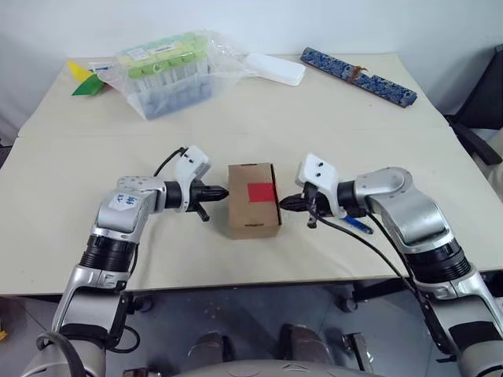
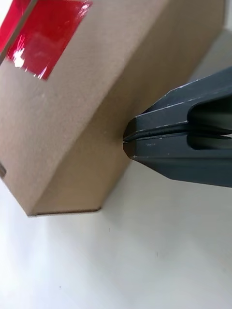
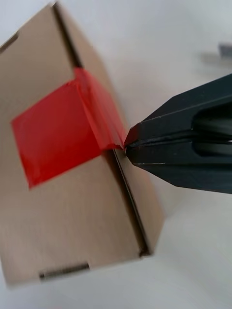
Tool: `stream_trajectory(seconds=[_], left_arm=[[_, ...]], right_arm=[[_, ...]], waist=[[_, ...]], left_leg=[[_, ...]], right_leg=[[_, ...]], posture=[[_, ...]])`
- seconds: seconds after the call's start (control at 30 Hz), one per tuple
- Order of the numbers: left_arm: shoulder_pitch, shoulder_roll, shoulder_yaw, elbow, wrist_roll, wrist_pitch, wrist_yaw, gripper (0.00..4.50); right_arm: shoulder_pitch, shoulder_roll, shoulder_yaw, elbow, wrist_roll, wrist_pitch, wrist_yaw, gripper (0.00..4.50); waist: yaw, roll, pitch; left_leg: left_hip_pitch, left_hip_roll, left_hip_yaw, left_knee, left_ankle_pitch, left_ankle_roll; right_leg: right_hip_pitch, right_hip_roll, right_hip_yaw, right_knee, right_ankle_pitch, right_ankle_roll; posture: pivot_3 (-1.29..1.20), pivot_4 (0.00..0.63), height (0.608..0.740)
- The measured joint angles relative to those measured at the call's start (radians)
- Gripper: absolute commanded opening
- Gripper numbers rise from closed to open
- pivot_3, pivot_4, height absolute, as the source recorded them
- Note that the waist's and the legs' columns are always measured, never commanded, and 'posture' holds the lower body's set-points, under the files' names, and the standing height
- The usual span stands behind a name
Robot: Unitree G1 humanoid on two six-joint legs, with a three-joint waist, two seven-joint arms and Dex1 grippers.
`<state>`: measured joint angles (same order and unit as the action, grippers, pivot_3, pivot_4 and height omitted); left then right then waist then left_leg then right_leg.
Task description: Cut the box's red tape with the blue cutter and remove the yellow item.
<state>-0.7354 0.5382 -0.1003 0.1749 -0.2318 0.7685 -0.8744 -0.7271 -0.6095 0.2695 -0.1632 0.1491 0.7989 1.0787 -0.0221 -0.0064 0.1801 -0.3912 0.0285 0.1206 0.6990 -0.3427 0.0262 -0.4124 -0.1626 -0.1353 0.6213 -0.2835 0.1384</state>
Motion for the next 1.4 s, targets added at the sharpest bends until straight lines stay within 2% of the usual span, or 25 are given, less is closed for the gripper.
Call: stream_trajectory(seconds=[0.13,0.47,0.83,1.1,1.27,1.4], left_arm=[[-0.016,0.013,-0.027,0.037,0.012,-0.028,-0.015,0.00],[-0.039,0.009,-0.061,0.076,0.028,-0.068,-0.046,0.00],[-0.036,0.073,-0.066,0.073,0.030,-0.069,-0.079,0.00],[-0.037,0.154,-0.050,0.074,0.026,-0.079,-0.123,0.00],[-0.112,0.162,-0.047,0.038,-0.011,-0.071,-0.211,0.00],[-0.159,0.152,-0.056,0.024,-0.015,-0.097,-0.251,0.00]], right_arm=[[0.023,0.022,0.007,-0.070,0.021,0.066,-0.046,0.02],[0.040,0.020,0.011,-0.073,0.030,0.095,-0.111,0.02],[0.046,-0.061,0.004,-0.123,0.040,0.103,-0.126,0.02],[0.046,-0.129,-0.070,-0.147,0.050,0.104,-0.161,0.02],[0.043,-0.126,-0.156,-0.215,0.100,0.170,-0.203,0.02],[0.028,-0.079,-0.166,-0.252,0.121,0.225,-0.270,0.02]], waist=[[-0.001,0.000,0.000],[0.001,0.000,0.000],[-0.001,0.000,0.000],[0.001,0.000,0.000],[0.011,-0.001,0.000],[0.018,-0.001,0.000]], left_leg=[[0.000,0.000,0.000,0.000,0.000,0.000],[0.000,0.000,0.002,0.000,0.000,0.000],[0.000,0.000,0.002,0.000,0.000,0.000],[0.000,0.000,0.002,0.000,0.000,0.000],[-0.002,0.000,0.002,0.000,0.000,0.000],[-0.001,0.000,0.003,0.000,0.000,0.000]], right_leg=[[0.000,0.000,0.000,0.000,0.000,0.000],[0.000,0.000,0.000,0.000,0.000,0.000],[0.000,0.000,0.000,0.000,0.000,0.000],[0.000,0.000,0.000,0.000,0.000,0.000],[-0.001,0.000,0.000,-0.001,0.000,0.000],[-0.001,0.000,0.000,-0.001,0.000,0.000]], posture=[[0.00,0.150,0.740],[0.00,0.150,0.740],[0.00,0.150,0.740],[0.00,0.150,0.740],[0.00,0.150,0.740],[0.00,0.150,0.740]])
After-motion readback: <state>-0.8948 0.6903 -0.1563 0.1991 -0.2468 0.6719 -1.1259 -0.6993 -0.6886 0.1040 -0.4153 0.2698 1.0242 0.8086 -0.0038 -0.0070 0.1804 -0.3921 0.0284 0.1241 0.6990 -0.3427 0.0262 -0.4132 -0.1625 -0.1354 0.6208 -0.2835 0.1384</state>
